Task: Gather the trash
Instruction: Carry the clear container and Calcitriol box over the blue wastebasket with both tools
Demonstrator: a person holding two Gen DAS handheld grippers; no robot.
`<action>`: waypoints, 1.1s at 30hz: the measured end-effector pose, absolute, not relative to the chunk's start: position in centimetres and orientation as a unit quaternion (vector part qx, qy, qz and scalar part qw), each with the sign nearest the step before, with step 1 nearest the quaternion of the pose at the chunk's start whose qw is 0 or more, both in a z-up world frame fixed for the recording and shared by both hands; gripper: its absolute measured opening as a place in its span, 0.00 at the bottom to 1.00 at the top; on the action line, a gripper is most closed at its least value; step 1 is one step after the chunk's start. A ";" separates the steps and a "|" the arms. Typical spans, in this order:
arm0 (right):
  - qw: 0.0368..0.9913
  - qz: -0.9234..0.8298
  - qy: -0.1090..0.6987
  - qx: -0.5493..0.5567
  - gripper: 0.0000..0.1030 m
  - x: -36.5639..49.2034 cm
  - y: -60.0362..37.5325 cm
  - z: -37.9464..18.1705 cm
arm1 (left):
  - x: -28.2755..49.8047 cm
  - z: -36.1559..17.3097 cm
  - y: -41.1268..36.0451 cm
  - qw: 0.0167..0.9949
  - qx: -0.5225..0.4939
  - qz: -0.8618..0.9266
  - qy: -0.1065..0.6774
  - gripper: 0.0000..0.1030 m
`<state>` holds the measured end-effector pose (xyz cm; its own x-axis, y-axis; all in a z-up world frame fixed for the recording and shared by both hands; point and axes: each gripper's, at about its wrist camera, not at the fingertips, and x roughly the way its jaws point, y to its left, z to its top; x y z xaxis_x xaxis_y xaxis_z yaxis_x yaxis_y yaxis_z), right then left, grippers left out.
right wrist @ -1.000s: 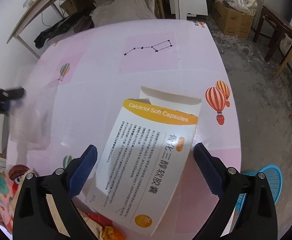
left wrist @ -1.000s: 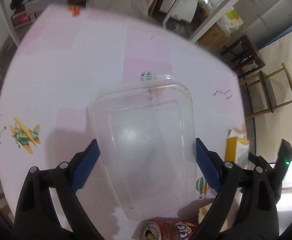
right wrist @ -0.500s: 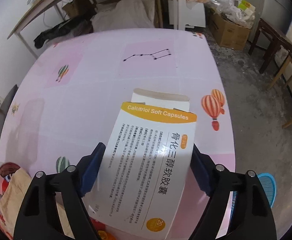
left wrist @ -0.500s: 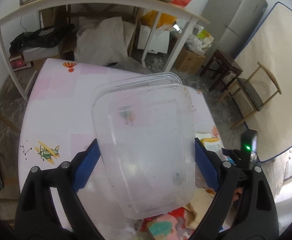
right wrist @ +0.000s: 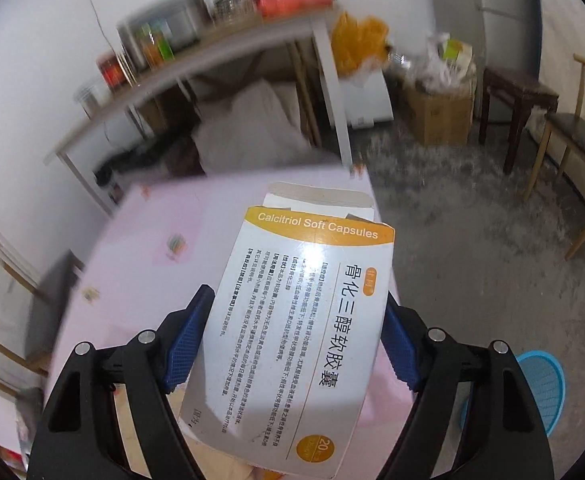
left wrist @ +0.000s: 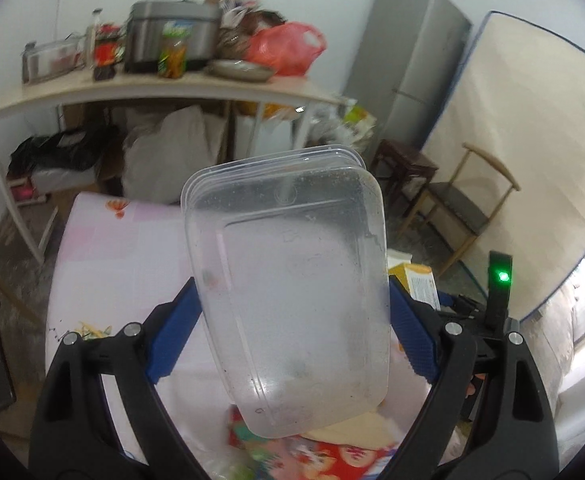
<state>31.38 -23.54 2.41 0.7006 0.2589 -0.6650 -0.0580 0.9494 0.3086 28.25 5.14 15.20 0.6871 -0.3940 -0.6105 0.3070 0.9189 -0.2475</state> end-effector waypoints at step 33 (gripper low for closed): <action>0.775 -0.185 0.398 0.454 0.75 9.5 -57.1 -16.2 | 27.7 -5.0 -40.4 0.689 0.020 -0.392 0.609 0.84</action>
